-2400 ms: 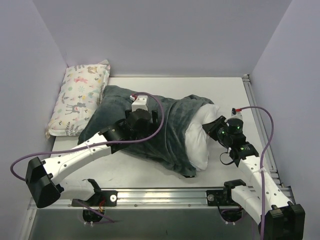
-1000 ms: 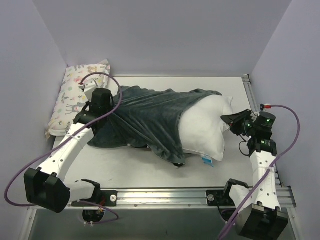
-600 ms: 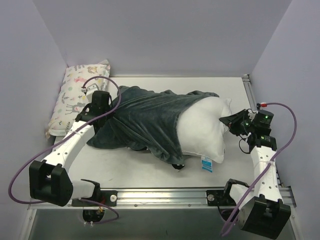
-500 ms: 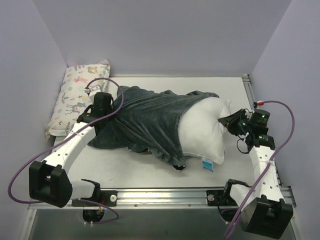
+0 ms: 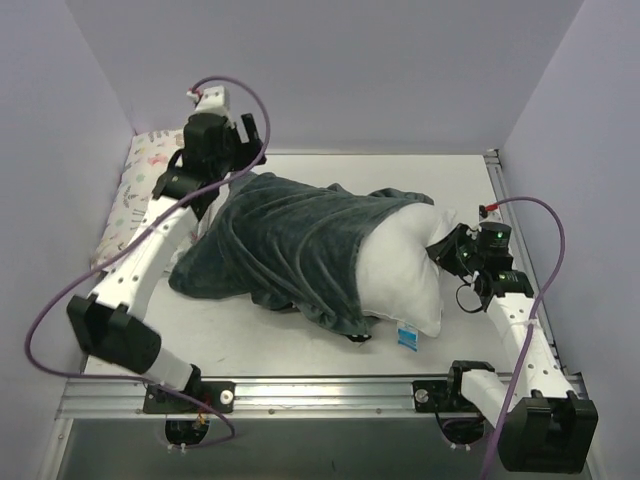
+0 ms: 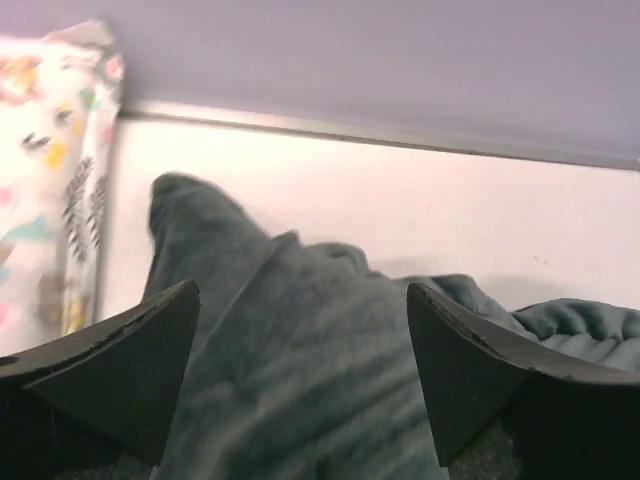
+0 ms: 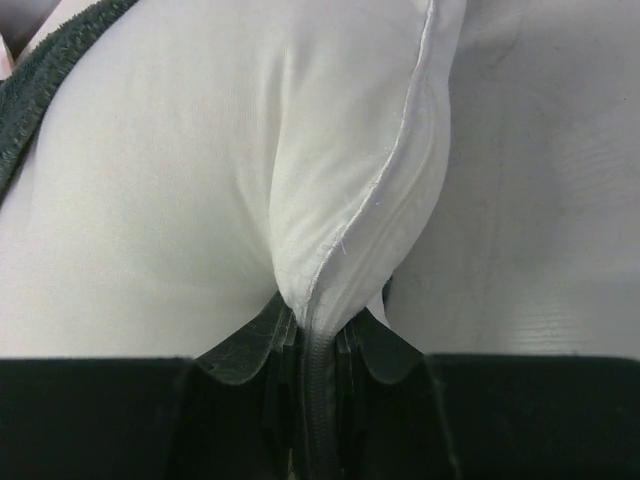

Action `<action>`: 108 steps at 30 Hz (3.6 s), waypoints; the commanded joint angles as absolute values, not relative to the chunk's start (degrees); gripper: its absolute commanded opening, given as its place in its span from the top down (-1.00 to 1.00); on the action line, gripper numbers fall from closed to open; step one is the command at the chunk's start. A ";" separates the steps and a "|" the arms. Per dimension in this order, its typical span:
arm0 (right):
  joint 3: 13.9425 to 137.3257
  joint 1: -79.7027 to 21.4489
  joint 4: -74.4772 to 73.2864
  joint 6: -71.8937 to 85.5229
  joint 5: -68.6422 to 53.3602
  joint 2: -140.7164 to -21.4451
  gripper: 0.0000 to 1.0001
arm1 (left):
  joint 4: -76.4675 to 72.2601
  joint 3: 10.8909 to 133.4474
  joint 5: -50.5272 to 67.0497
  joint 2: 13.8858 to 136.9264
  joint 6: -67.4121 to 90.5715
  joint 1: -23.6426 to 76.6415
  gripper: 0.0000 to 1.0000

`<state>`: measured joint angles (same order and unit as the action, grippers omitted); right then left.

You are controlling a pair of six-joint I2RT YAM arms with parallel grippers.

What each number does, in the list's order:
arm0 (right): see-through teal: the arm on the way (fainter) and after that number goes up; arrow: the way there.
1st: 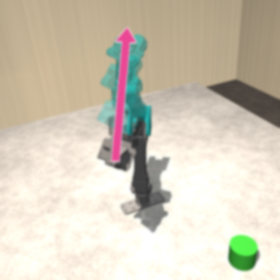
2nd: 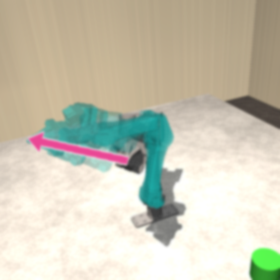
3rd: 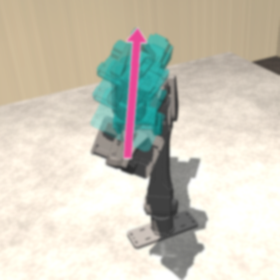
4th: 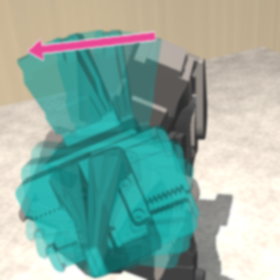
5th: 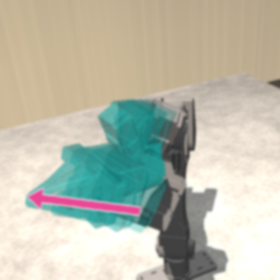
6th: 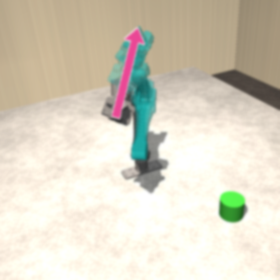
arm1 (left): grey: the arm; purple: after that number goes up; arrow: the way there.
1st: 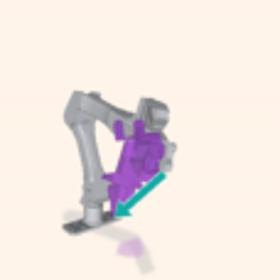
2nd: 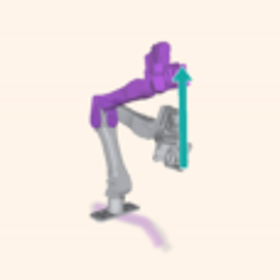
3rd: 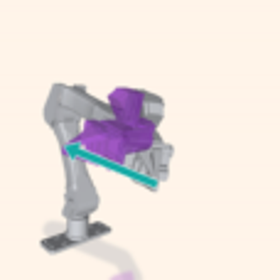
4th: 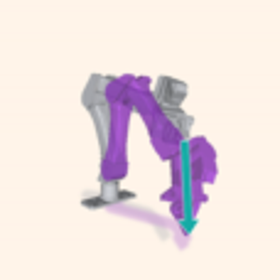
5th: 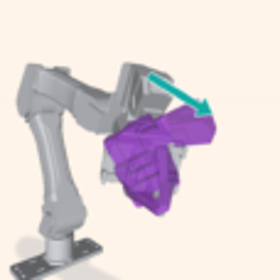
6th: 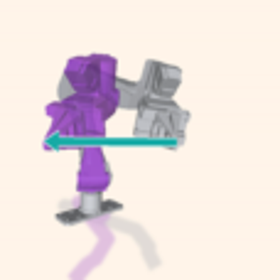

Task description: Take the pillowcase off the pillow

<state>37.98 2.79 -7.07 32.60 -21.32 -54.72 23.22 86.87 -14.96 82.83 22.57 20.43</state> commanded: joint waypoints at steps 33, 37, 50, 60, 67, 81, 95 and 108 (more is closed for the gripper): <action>57.82 16.08 -19.15 32.25 -16.51 -58.71 1.00 | 35.78 94.14 -12.47 93.72 26.09 2.91 1.00; 58.36 17.67 -19.69 32.78 -17.22 -59.24 1.00 | 32.71 88.52 -13.29 88.16 27.34 -1.56 1.00; 50.89 11.26 -17.32 32.18 -12.49 -59.68 1.00 | 27.78 88.42 -0.79 90.44 19.78 13.79 -0.07; 49.57 2.55 -21.79 27.17 -4.57 -53.79 -0.81 | 30.49 71.66 -18.09 67.43 23.71 31.89 -0.79; 49.22 -8.16 -26.54 24.79 2.69 -47.03 -1.00 | 28.92 49.07 -25.57 52.57 38.56 49.37 -0.80; 47.81 -33.39 -32.34 25.58 17.58 -45.97 -1.00 | 2.39 28.22 -29.79 51.76 46.93 61.70 -0.95; 49.30 -45.79 -33.57 19.34 21.18 -44.92 -1.00 | 15.38 38.50 -39.56 56.16 44.21 53.11 1.00; 52.03 -69.07 -35.07 15.39 31.45 -53.24 -1.00 | 13.62 39.11 -32.43 57.39 41.04 46.49 1.00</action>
<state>49.82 -65.39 -33.87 17.19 25.78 -50.00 15.73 35.75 -32.93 57.28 42.33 46.98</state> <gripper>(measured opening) 0.999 0.015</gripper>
